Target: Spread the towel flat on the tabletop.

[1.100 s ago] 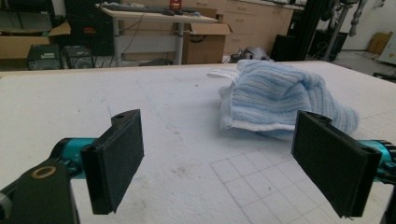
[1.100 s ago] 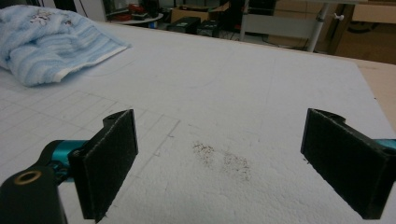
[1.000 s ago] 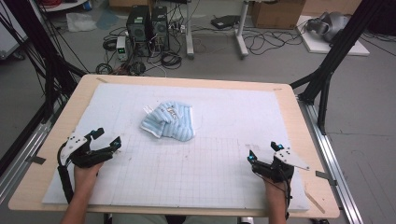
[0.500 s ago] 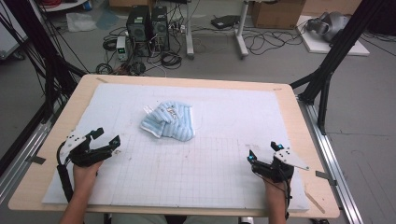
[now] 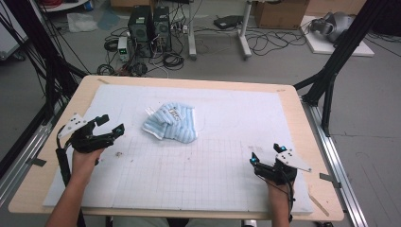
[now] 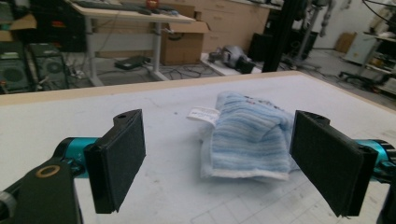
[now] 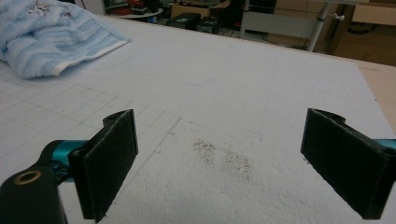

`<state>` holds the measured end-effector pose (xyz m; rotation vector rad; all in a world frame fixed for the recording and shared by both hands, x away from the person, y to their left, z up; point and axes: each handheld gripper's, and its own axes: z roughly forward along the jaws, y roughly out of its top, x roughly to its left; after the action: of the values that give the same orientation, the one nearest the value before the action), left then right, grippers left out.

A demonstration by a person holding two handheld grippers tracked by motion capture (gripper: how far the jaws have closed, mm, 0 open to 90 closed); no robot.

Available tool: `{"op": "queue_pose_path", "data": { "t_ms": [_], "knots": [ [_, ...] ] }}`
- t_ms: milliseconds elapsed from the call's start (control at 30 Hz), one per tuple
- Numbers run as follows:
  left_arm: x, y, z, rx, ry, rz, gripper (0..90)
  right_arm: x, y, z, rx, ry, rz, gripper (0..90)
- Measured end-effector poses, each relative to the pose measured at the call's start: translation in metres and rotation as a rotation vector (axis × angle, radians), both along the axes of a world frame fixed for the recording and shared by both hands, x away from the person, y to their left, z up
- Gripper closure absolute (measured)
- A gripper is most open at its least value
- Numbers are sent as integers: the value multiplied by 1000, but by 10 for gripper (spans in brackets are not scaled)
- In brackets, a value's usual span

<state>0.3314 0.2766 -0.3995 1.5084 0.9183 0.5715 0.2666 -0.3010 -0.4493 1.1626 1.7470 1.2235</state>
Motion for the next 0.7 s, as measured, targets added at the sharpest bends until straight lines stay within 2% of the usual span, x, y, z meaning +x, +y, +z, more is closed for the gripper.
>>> {"op": "queue_pose_path", "data": {
  "t_ms": [100,133,167,233,333,500,600,633,700],
  "knots": [
    [9,-8,8,12,6,-37,185,0,0,0,0,3,0,101],
    [16,-14,13,31,8,-54,187,0,0,0,0,0,0,101],
    [16,-14,13,31,8,-54,189,0,0,0,0,0,0,101],
    [28,-22,16,38,28,-58,196,0,0,0,2,3,-1,101],
    [36,-25,16,37,44,-57,224,0,0,0,-3,1,0,101],
    [53,-32,9,41,105,-63,246,0,1,0,3,7,1,101],
    [61,-35,5,52,129,-60,251,0,1,0,2,6,0,101],
    [66,-37,2,44,150,-63,254,0,1,0,1,7,0,101],
    [67,-39,1,48,162,-65,257,0,1,0,-7,4,1,101]
  ]
}}
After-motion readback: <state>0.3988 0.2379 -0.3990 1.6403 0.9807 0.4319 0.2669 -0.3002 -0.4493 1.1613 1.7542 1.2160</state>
